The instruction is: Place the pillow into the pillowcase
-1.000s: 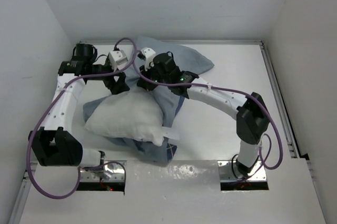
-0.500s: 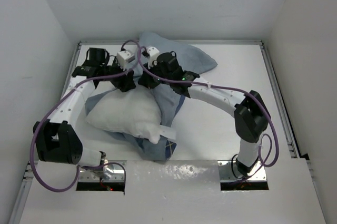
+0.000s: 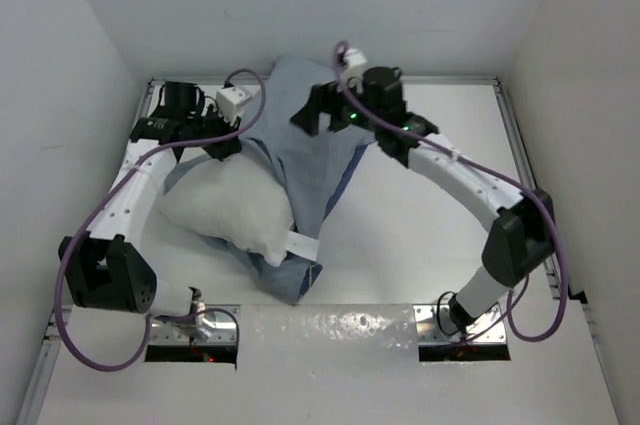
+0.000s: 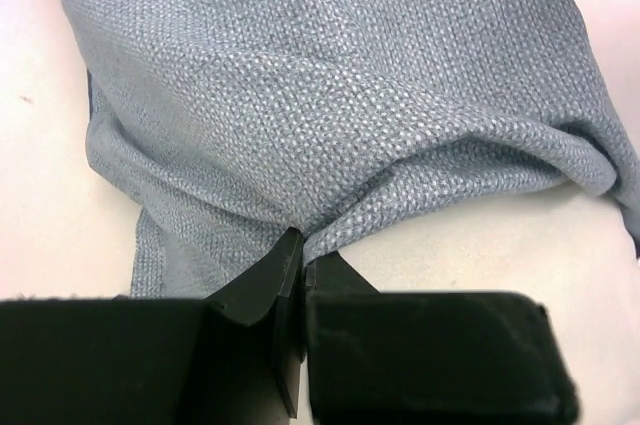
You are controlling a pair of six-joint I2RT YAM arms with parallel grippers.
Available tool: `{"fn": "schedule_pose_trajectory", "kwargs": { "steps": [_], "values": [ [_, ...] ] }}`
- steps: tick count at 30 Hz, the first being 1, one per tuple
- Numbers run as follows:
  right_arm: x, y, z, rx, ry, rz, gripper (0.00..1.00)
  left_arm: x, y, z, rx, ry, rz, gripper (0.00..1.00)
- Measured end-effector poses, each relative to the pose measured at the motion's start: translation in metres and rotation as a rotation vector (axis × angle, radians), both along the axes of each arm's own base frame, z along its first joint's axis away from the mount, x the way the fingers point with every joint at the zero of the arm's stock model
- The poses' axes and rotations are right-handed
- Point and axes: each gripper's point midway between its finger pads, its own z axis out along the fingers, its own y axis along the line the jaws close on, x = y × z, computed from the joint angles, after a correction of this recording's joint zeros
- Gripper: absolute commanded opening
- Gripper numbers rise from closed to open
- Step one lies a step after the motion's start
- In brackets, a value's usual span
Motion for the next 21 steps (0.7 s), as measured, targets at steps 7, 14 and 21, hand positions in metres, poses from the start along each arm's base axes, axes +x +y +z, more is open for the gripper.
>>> {"fn": "schedule_pose_trajectory", "kwargs": {
  "steps": [7, 14, 21],
  "values": [
    [0.069, -0.074, -0.027, 0.015, 0.146, -0.447, 0.99, -0.019, 0.006, 0.001, 0.045, 0.019, -0.024, 0.01],
    [0.079, -0.041, -0.166, -0.002, 0.503, -0.55, 0.87, -0.026, 0.008, -0.003, 0.061, 0.043, -0.037, 0.03],
    [0.1, -0.037, -0.157, 0.171, 0.543, -0.638, 0.0, -0.028, 0.004, 0.0, 0.055, 0.047, -0.074, 0.0]
  ]
}}
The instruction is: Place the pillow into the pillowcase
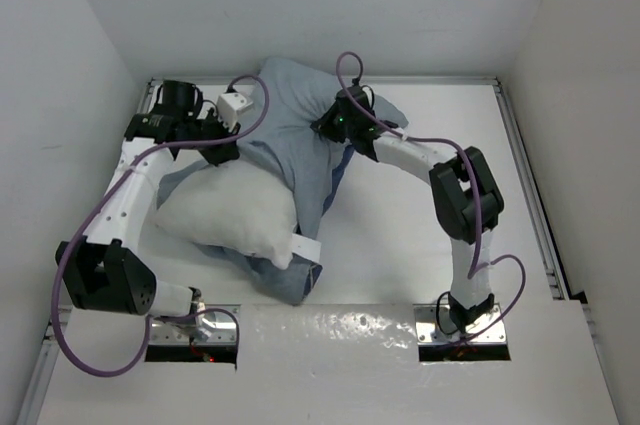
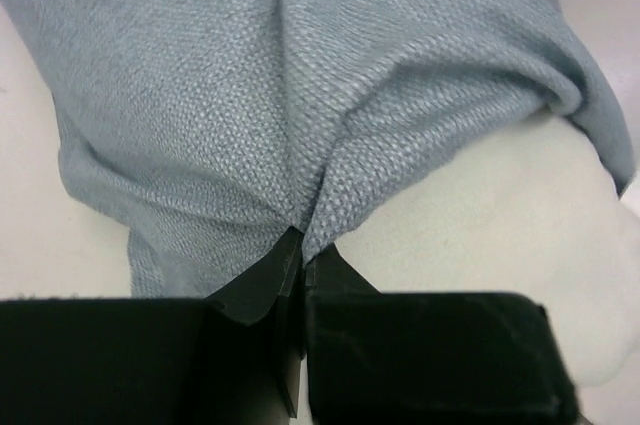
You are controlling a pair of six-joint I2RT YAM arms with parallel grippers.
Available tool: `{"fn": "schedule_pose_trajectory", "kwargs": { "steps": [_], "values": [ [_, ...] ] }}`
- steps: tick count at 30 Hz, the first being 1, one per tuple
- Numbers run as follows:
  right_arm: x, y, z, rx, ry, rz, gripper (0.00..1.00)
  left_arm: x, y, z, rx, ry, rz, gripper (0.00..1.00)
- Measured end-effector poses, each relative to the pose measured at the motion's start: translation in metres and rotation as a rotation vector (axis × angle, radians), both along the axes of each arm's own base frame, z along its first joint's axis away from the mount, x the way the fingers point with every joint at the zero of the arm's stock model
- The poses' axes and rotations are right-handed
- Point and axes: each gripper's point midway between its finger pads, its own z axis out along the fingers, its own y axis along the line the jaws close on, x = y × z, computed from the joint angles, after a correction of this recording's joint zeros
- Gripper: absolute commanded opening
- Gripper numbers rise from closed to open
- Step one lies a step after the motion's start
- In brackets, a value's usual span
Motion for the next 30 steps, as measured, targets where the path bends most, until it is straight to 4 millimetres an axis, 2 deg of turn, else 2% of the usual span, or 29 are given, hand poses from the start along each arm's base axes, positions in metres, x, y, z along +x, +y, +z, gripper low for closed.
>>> {"fn": "schedule_pose_trajectory", "kwargs": {
  "steps": [2, 5, 8, 10, 12, 14, 15, 16, 17, 19, 21, 22, 24, 26, 27, 30],
  "values": [
    [0.011, -0.005, 0.009, 0.003, -0.016, -0.05, 0.0, 0.003, -0.004, 0.007, -0.012, 0.0, -0.026, 0.0],
    [0.042, -0.021, 0.036, 0.013, -0.068, -0.17, 0.0, 0.025, -0.014, 0.027, -0.049, -0.022, -0.068, 0.0],
    [0.077, -0.051, 0.064, 0.024, -0.134, -0.316, 0.0, 0.052, -0.026, 0.04, -0.08, -0.063, -0.121, 0.0],
    [0.091, -0.072, 0.072, 0.013, -0.162, -0.391, 0.0, 0.064, -0.035, 0.039, -0.091, -0.079, -0.159, 0.0],
    [0.097, -0.088, 0.072, -0.011, -0.172, -0.446, 0.0, 0.071, -0.047, 0.032, -0.095, -0.077, -0.199, 0.03],
    [0.099, -0.101, 0.066, -0.043, -0.18, -0.478, 0.0, 0.068, -0.056, 0.02, -0.092, -0.046, -0.23, 0.08],
    [0.1, -0.107, 0.061, -0.055, -0.183, -0.484, 0.0, 0.065, -0.058, 0.016, -0.091, -0.034, -0.24, 0.11],
    [0.1, -0.113, 0.055, -0.067, -0.185, -0.486, 0.0, 0.063, -0.061, 0.012, -0.091, -0.023, -0.247, 0.23],
    [0.1, -0.117, 0.049, -0.078, -0.183, -0.486, 0.0, 0.061, -0.063, 0.009, -0.089, -0.018, -0.251, 0.29],
    [0.1, -0.124, 0.04, -0.092, -0.186, -0.474, 0.0, 0.064, -0.067, 0.001, -0.081, -0.016, -0.238, 0.32],
    [0.101, -0.125, 0.038, -0.088, -0.197, -0.45, 0.0, 0.067, -0.069, -0.007, -0.064, -0.019, -0.22, 0.2],
    [0.102, -0.125, 0.039, -0.084, -0.205, -0.442, 0.0, 0.069, -0.073, -0.016, -0.038, -0.017, -0.209, 0.02],
    [0.103, -0.123, 0.04, -0.079, -0.219, -0.427, 0.0, 0.069, -0.082, -0.021, -0.008, -0.024, -0.221, 0.0],
    [0.103, -0.123, 0.04, -0.084, -0.224, -0.424, 0.0, 0.067, -0.092, -0.021, 0.005, -0.039, -0.248, 0.06],
    [0.103, -0.123, 0.041, -0.085, -0.225, -0.424, 0.0, 0.066, -0.097, -0.021, 0.01, -0.05, -0.26, 0.19],
    [0.104, -0.123, 0.042, -0.081, -0.227, -0.425, 0.0, 0.057, -0.107, -0.027, 0.044, -0.07, -0.289, 0.43]
  ]
}}
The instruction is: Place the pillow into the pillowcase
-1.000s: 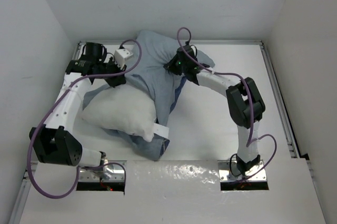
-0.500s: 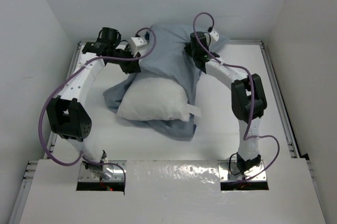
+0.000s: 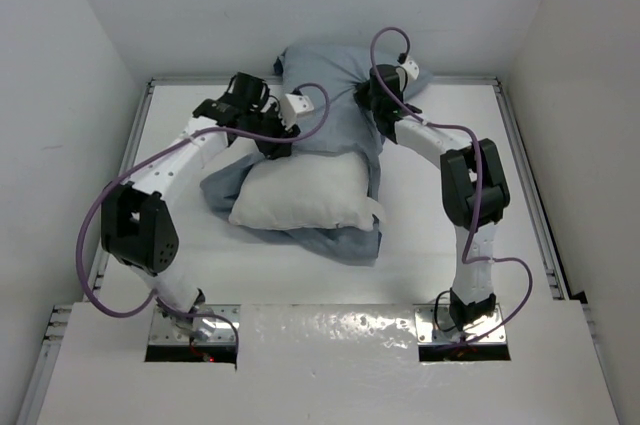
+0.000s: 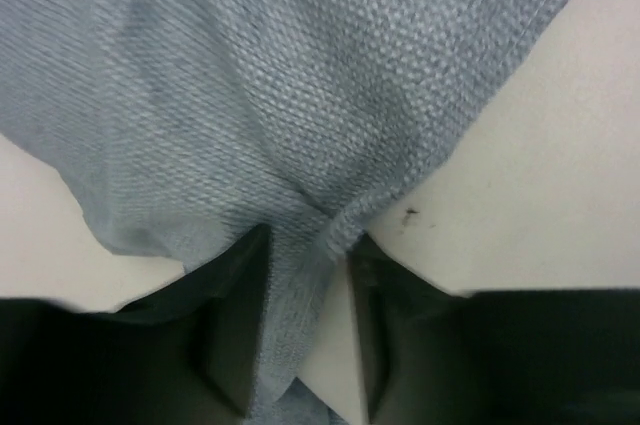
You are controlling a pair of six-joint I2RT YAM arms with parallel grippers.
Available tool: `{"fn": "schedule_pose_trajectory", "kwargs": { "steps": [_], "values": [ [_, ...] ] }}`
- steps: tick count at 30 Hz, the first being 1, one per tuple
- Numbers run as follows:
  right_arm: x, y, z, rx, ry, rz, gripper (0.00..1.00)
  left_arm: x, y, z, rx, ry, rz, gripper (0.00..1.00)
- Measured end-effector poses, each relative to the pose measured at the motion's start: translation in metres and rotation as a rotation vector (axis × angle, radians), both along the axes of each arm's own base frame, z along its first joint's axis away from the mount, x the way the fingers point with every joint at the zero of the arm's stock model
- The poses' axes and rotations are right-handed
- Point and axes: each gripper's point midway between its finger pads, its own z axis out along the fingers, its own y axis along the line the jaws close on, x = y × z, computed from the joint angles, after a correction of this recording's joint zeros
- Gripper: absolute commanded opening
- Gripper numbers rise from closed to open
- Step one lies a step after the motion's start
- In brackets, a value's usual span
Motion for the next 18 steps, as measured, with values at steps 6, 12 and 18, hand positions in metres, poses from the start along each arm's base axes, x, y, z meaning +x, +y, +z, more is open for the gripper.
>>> {"fn": "schedule_pose_trajectory", "kwargs": {
  "steps": [6, 12, 18],
  "values": [
    [0.0, 0.001, 0.001, 0.038, 0.003, -0.013, 0.0, -0.002, -0.013, -0.013, 0.077, -0.047, 0.042, 0.2],
    [-0.002, -0.002, -0.005, 0.042, 0.01, -0.027, 0.0, 0.022, -0.014, 0.008, 0.078, -0.118, 0.15, 0.0],
    [0.011, -0.034, 0.012, -0.018, 0.035, -0.138, 0.0, 0.017, -0.022, 0.055, 0.036, -0.103, 0.088, 0.0]
  ]
}}
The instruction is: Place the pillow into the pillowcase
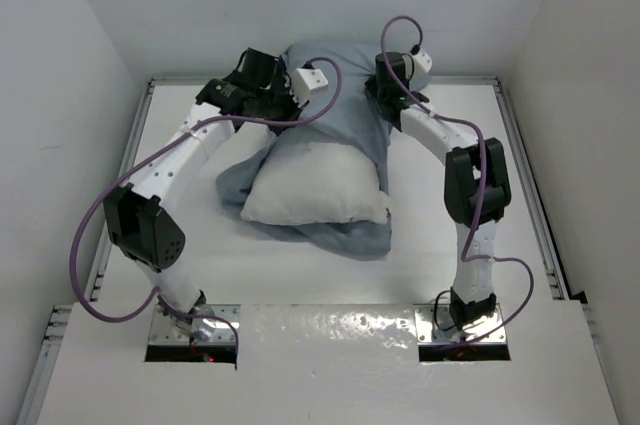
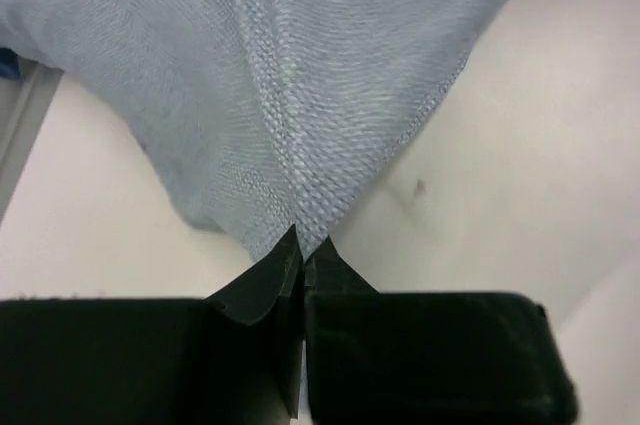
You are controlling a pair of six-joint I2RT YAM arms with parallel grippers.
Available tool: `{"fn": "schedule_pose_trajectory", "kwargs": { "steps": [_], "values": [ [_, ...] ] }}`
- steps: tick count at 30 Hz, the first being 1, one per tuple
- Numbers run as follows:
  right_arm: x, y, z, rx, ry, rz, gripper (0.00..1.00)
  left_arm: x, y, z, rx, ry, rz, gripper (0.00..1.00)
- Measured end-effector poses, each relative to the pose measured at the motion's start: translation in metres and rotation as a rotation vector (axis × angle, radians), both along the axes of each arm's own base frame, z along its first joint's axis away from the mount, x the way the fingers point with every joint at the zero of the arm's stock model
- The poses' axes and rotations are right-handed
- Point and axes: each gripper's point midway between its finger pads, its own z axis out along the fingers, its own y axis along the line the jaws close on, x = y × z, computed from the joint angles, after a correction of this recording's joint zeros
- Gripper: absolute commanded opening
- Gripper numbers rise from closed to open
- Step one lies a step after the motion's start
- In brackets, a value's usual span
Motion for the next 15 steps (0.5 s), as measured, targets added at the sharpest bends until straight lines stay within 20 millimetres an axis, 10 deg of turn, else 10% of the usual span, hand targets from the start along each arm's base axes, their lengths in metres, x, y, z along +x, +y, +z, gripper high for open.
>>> {"fn": "schedule_pose_trajectory", "kwargs": {
  "steps": [6, 11, 13, 15],
  "values": [
    [-0.003, -0.063, 0.01, -0.045, 0.0, -0.159, 0.0, -0.02, -0.013, 0.014, -0.035, 0.003, -0.117, 0.0],
    [-0.038, -0.088, 0.003, -0.16, -0.024, -0.061, 0.96, -0.05, -0.004, -0.033, 0.03, 0.173, -0.126, 0.74],
    [-0.039, -0.094, 0.008, -0.244, -0.023, 0.023, 0.99, -0.051, 0.0, -0.034, 0.028, 0.193, -0.11, 1.0],
    [-0.043, -0.095, 0.016, -0.339, -0.016, 0.111, 0.99, -0.05, 0.004, -0.03, 0.016, 0.202, -0.084, 1.0]
  ]
}}
